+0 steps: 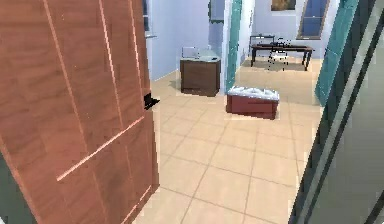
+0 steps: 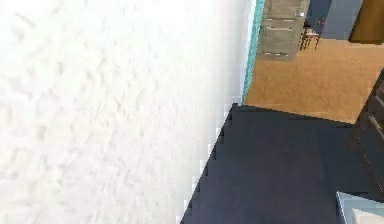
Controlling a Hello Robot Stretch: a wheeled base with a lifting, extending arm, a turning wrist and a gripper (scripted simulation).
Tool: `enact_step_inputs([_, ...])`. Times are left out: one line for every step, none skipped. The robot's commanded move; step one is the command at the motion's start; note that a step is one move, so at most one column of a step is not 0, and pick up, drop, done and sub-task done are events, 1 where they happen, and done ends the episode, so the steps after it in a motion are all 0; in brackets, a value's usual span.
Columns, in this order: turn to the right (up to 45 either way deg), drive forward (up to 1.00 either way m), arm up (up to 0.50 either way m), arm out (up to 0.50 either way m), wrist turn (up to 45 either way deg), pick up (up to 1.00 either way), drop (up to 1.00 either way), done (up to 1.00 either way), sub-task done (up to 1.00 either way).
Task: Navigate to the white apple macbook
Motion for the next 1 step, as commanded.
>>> enact_step_inputs([0.0,0.45,0.00,0.00,0.0,0.00,0.00,0.00,0.00])
